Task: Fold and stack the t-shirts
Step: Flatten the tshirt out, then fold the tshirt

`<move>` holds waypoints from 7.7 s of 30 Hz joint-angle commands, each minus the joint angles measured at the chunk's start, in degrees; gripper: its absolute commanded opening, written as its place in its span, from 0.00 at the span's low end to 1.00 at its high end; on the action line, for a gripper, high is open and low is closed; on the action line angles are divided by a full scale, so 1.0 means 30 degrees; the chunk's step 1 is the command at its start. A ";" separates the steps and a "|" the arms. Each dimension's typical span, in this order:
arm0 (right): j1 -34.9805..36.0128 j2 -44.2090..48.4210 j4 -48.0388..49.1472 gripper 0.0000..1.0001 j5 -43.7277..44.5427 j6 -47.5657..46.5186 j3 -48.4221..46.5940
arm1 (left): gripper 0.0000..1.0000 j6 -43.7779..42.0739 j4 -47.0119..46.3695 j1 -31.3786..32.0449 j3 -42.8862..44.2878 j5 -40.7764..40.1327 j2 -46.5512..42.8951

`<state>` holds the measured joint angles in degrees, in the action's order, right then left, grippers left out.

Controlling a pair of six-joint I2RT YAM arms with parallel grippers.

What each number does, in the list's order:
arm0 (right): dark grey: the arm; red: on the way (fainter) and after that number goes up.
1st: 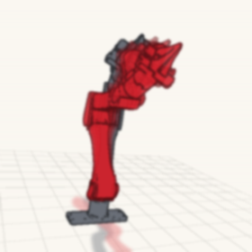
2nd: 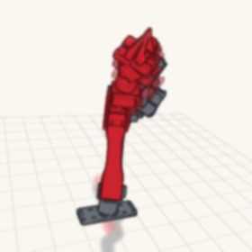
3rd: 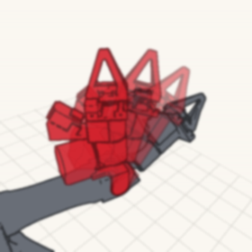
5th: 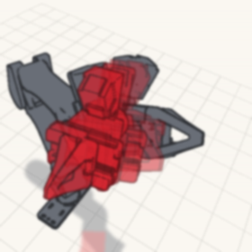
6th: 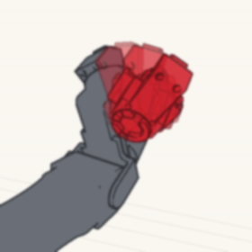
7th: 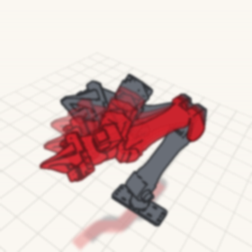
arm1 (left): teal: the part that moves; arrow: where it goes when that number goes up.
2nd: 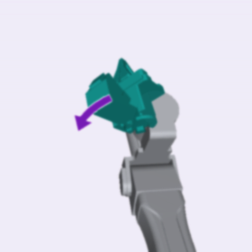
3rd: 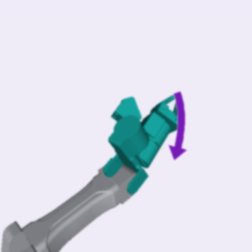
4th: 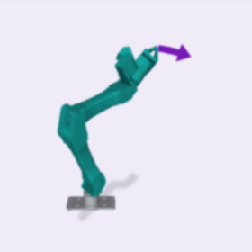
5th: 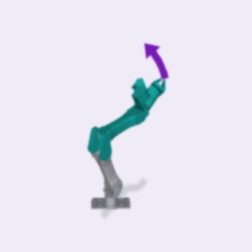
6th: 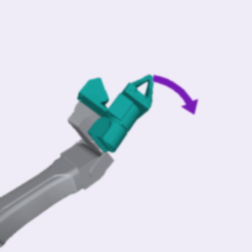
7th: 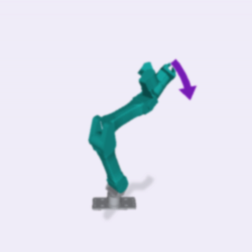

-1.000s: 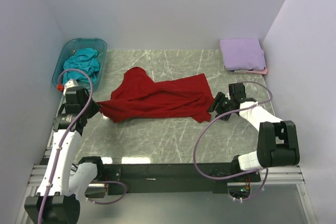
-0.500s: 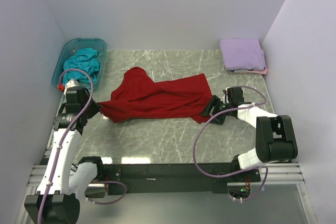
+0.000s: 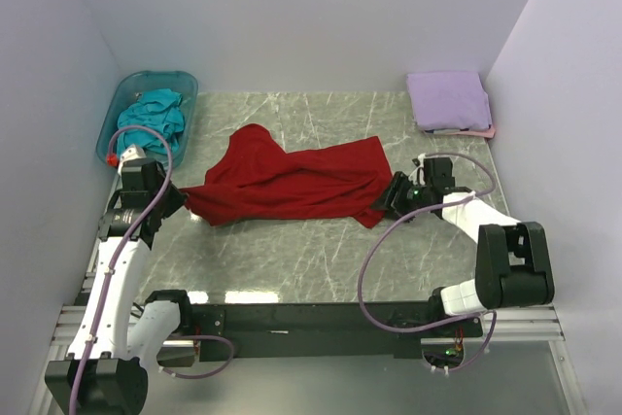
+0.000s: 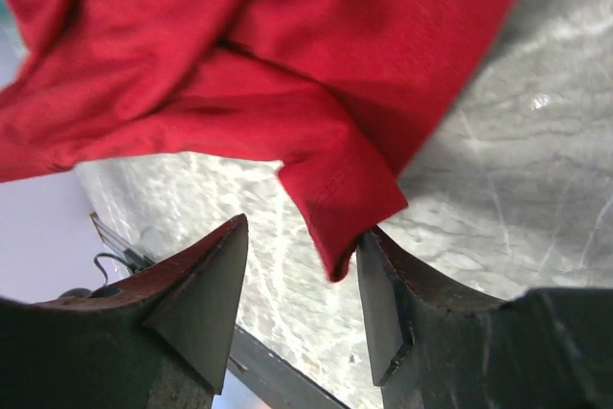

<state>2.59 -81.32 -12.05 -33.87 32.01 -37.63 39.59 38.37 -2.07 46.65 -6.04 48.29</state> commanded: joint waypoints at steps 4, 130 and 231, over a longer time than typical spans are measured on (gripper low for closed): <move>-0.0101 0.1617 0.1056 0.55 0.0479 0.0900 0.0030 | 0.01 -0.0190 -0.0602 -0.0073 0.0709 0.0227 0.0016; -0.4174 -0.6294 -0.1869 0.00 0.2557 -0.2555 -1.2450 | 0.01 0.0074 -0.5059 -0.0688 0.9968 0.8195 1.3994; -0.4027 -0.8833 0.0561 0.49 0.1099 -0.0826 -1.0481 | 0.56 -0.1010 -0.8102 -0.1070 0.3723 0.1341 1.3372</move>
<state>-9.52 -104.33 -13.30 -25.45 28.45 -65.25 38.09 17.28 -5.96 54.11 -0.34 86.87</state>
